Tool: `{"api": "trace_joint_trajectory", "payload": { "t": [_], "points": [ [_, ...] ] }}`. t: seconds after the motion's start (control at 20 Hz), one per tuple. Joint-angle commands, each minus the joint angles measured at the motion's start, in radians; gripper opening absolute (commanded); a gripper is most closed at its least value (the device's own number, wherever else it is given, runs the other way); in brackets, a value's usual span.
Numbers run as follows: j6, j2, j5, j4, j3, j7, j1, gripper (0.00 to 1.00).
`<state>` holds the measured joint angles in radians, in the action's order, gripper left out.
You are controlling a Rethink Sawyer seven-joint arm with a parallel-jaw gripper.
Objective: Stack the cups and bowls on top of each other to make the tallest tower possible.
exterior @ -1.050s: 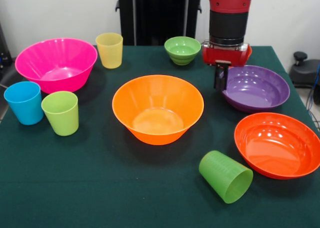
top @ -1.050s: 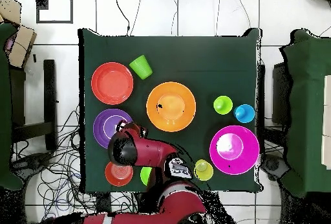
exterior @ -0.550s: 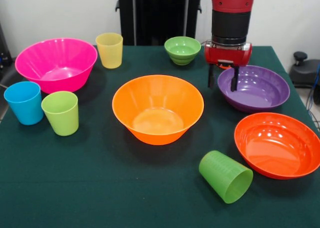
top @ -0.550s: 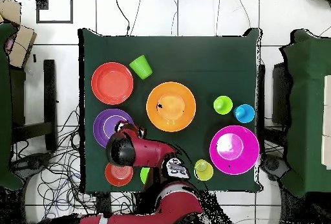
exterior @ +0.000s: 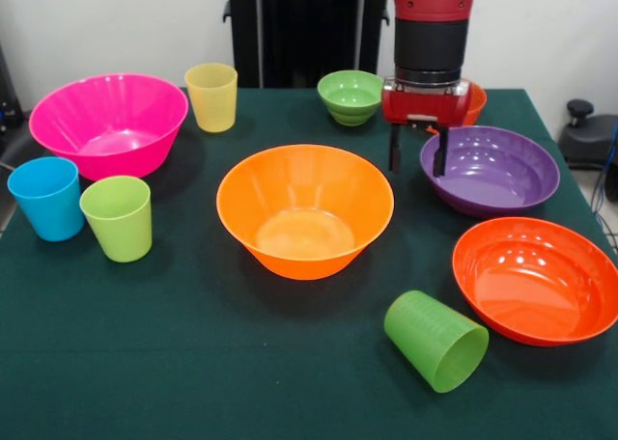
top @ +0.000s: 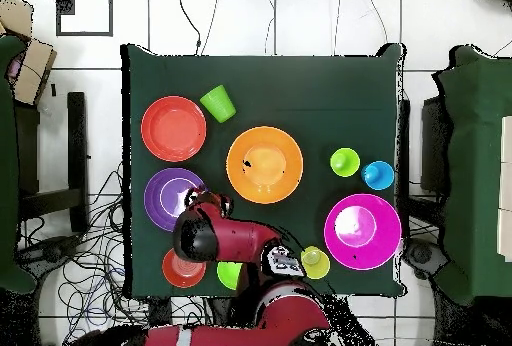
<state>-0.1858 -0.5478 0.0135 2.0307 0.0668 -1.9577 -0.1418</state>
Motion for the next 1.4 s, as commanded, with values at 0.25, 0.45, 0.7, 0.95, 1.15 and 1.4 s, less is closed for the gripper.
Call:
{"api": "trace_joint_trajectory", "payload": {
  "t": [0.25, 0.45, 0.7, 0.95, 1.15, 1.4],
  "points": [
    [-0.134, 0.051, -0.092, 0.143, 0.098, -0.211, 0.058, 1.00],
    [-0.120, -0.003, -0.050, 0.188, 0.083, -0.233, 0.108, 1.00],
    [-0.160, 0.047, -0.053, 0.161, 0.051, -0.226, 0.143, 1.00],
    [-0.235, 0.122, -0.092, 0.132, 0.033, -0.226, 0.129, 1.00],
    [-0.239, 0.125, -0.108, 0.135, 0.041, -0.229, 0.113, 1.00],
    [-0.228, 0.126, -0.155, 0.147, 0.085, -0.240, 0.048, 1.00]
  ]
}}
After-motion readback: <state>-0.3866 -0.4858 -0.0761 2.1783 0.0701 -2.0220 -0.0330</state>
